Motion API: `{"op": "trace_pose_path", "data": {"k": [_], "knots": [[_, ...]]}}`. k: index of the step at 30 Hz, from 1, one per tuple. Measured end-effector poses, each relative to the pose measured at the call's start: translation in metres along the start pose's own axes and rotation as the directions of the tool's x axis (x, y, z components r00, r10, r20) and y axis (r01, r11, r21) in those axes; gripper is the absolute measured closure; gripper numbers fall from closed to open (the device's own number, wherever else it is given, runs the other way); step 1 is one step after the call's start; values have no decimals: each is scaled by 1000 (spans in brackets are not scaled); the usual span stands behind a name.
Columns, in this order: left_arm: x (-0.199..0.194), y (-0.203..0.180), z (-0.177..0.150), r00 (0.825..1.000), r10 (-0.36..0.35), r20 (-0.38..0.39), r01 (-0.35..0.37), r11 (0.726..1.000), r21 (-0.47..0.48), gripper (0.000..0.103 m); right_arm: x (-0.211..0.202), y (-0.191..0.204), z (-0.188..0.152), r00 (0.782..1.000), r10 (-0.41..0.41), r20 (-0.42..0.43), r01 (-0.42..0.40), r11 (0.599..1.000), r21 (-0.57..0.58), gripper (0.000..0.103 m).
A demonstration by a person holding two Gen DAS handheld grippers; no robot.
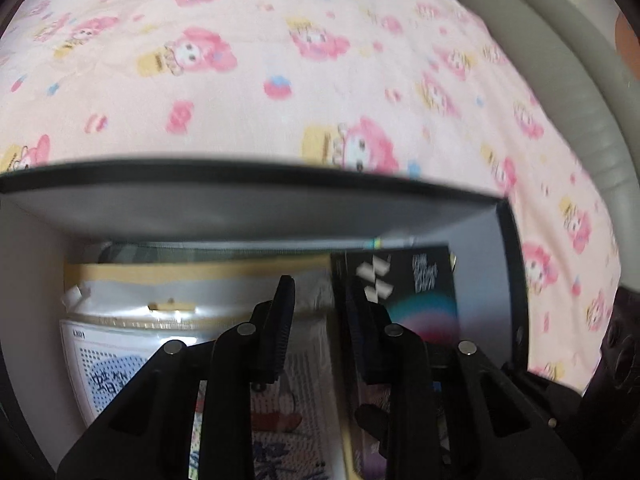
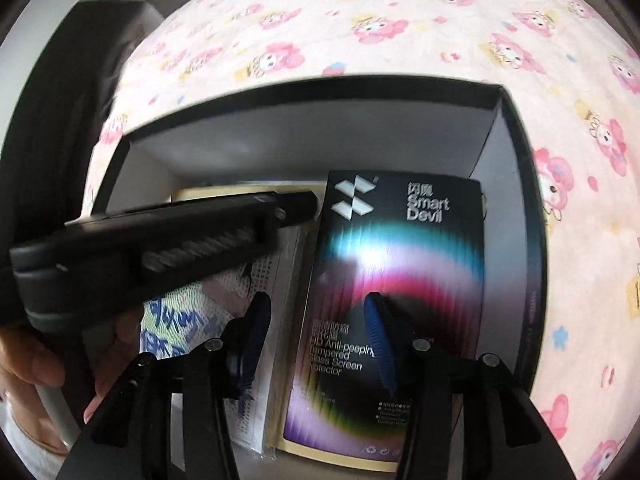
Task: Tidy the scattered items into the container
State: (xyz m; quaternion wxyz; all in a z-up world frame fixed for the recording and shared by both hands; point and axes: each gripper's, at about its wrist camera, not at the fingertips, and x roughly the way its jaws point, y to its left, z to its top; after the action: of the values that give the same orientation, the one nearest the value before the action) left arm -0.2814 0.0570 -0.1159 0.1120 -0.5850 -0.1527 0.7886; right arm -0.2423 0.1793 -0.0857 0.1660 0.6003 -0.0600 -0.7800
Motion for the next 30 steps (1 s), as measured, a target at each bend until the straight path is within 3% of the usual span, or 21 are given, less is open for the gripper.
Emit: {"op": "trace_pose_path", "data": {"k": [5,9,13,15,19,24,30], "knots": [[19,-7,10,999,-2,-53,2,1000,1,77,-12,-6,3,999,25,47,-28,998,51,59],[31,-18,4,990,-60,-126,63,998,18,65,-13,-10,4,998,47,47,-49,997,56,58],[26,-17,4,982,-80,-172,84,996,17,69,-7,-11,11,998,68,13,-69,996,63,58],[15,-13,2,983,-92,-161,98,995,32,69,-4,-8,13,998,59,0,-59,997,45,58],[-8,-2,-1,997,-37,-61,39,999,30,69,-10,-9,12,997,78,8,-79,996,48,59],[-19,7,4,999,-36,16,36,999,-19,73,-37,-15,10,988,105,114,-112,992,61,63],[-6,-3,6,999,-52,5,52,999,0,76,-64,-34,16,973,-26,230,7,996,86,64]]}}
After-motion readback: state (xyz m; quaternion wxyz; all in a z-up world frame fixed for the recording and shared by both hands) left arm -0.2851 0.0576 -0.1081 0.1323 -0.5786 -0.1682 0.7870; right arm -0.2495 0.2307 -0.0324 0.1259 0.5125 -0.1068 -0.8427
